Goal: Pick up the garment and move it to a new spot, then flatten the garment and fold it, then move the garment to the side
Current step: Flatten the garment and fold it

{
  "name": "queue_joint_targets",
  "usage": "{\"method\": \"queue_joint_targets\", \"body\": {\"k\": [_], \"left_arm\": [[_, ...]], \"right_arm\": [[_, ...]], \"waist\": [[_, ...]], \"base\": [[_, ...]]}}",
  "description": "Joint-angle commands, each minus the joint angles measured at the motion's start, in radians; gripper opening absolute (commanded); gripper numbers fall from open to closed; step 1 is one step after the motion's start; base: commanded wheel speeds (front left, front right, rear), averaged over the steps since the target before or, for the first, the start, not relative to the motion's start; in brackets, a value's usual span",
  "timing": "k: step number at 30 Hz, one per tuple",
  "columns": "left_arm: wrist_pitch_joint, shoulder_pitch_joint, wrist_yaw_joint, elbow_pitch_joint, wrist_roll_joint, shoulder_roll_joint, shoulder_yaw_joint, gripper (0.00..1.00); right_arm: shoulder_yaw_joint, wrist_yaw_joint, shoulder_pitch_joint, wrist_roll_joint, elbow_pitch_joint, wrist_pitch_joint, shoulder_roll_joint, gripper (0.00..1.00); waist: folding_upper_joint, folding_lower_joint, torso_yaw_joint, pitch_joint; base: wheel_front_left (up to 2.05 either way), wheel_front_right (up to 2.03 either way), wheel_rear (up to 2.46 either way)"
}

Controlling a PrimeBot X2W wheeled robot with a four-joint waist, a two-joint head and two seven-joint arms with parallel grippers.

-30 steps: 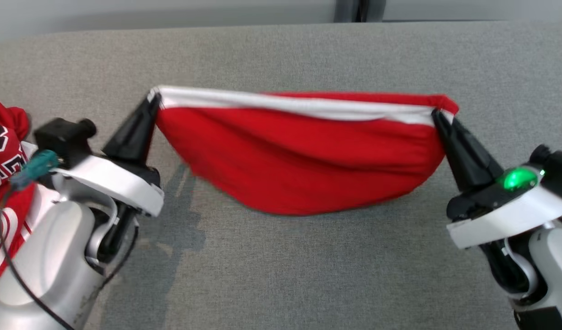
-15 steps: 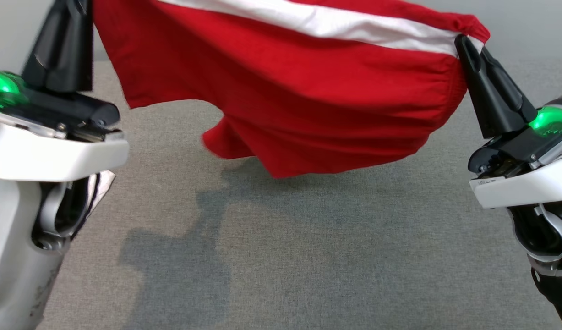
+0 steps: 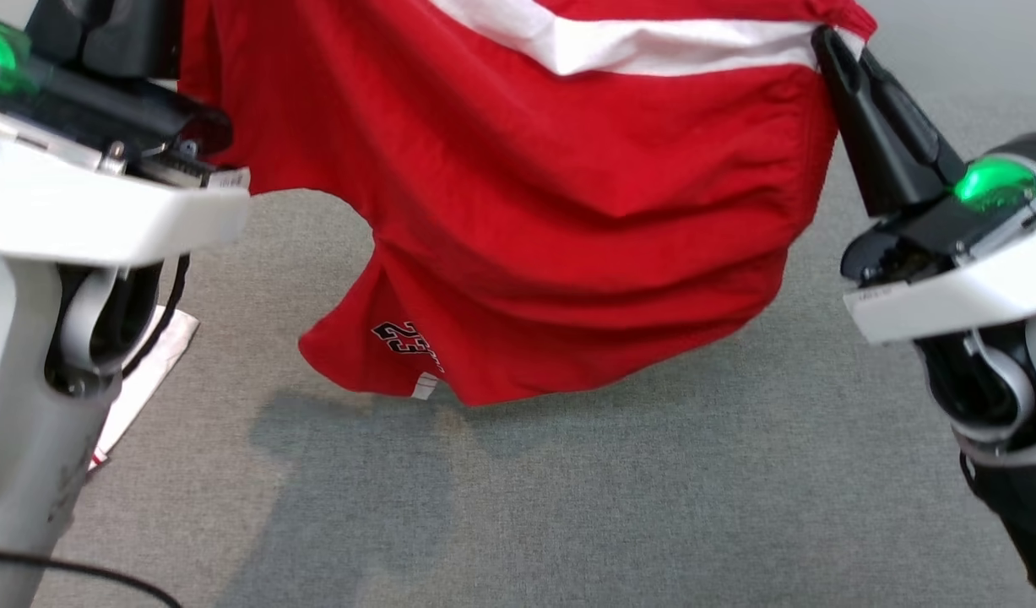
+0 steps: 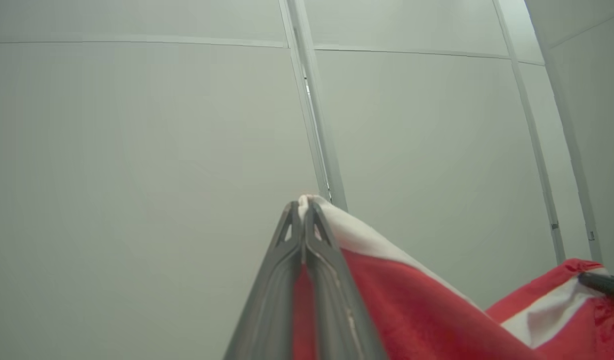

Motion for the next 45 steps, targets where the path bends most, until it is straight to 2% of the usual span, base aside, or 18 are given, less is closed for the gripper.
{"method": "queue_joint_targets", "body": {"k": [1, 5, 9, 13, 14, 20, 24, 28, 33, 36, 41, 45], "left_arm": [[0.005, -0.02, -0.008, 0.018, -0.006, -0.001, -0.002, 0.0], [0.01, -0.119, -0.057, 0.152, -0.018, -0.023, -0.024, 0.0], [-0.004, -0.26, -0.114, 0.347, -0.01, -0.054, -0.047, 0.0], [-0.049, -0.415, -0.163, 0.562, 0.022, -0.082, -0.069, 0.0], [-0.079, -0.489, -0.175, 0.669, 0.039, -0.092, -0.076, 0.0], [-0.136, -0.643, -0.2, 0.935, 0.052, -0.12, -0.076, 0.0], [-0.139, -0.682, -0.216, 1.081, 0.026, -0.15, -0.082, 0.0], [-0.139, -0.697, -0.227, 1.184, -0.001, -0.179, -0.095, 0.0], [-0.144, -0.683, -0.233, 1.23, -0.021, -0.208, -0.115, 0.0], [-0.147, -0.626, -0.234, 1.235, -0.055, -0.247, -0.168, 0.0], [-0.167, -0.497, -0.234, 1.173, -0.117, -0.254, -0.213, 0.0], [-0.172, -0.35, -0.234, 1.068, -0.129, -0.232, -0.172, 0.0]], "right_arm": [[0.001, 0.0, -0.022, -0.001, 0.013, 0.001, -0.01, 0.0], [0.039, 0.0, -0.132, 0.008, 0.111, 0.0, -0.018, 0.0], [0.083, 0.0, -0.291, 0.028, 0.241, -0.022, -0.008, 0.0], [0.123, 0.0, -0.462, 0.028, 0.415, -0.078, 0.012, 0.0], [0.148, 0.0, -0.546, 0.024, 0.508, -0.118, 0.032, 0.0], [0.241, 0.0, -0.731, 0.007, 0.756, -0.184, 0.095, 0.0], [0.272, 0.0, -0.79, 0.002, 0.924, -0.198, 0.136, 0.0], [0.308, 0.0, -0.821, -0.003, 1.04, -0.205, 0.167, 0.0], [0.336, 0.0, -0.817, 0.013, 1.079, -0.206, 0.173, 0.0], [0.358, 0.0, -0.785, 0.028, 1.075, -0.206, 0.153, 0.0], [0.359, 0.0, -0.671, 0.024, 0.982, -0.204, 0.113, 0.0], [0.329, 0.0, -0.514, 0.023, 0.885, -0.204, 0.088, 0.0]], "waist": [[0.0, 0.0, -0.003, 0.013], [0.0, 0.0, -0.005, 0.057], [0.0, 0.0, -0.009, 0.111], [0.0, 0.0, -0.015, 0.159], [0.0, 0.0, -0.022, 0.176], [0.0, 0.0, -0.037, 0.211], [0.0, 0.0, -0.035, 0.232], [0.0, 0.0, -0.026, 0.252], [0.0, 0.0, -0.016, 0.264], [0.0, 0.0, 0.0, 0.277], [0.0, 0.0, 0.008, 0.27], [0.0, 0.0, 0.007, 0.249]], "base": [[0.0, 0.0, 0.0], [0.0, 0.0, 0.0], [0.0, 0.0, 0.0], [0.0, 0.0, 0.0], [0.0, 0.0, 0.0], [0.0, 0.0, 0.0], [0.0, 0.0, 0.0], [0.0, 0.0, 0.0], [0.0, 0.0, 0.0], [0.0, 0.0, 0.0], [0.0, 0.0, 0.0], [0.0, 0.0, 0.0]]}}
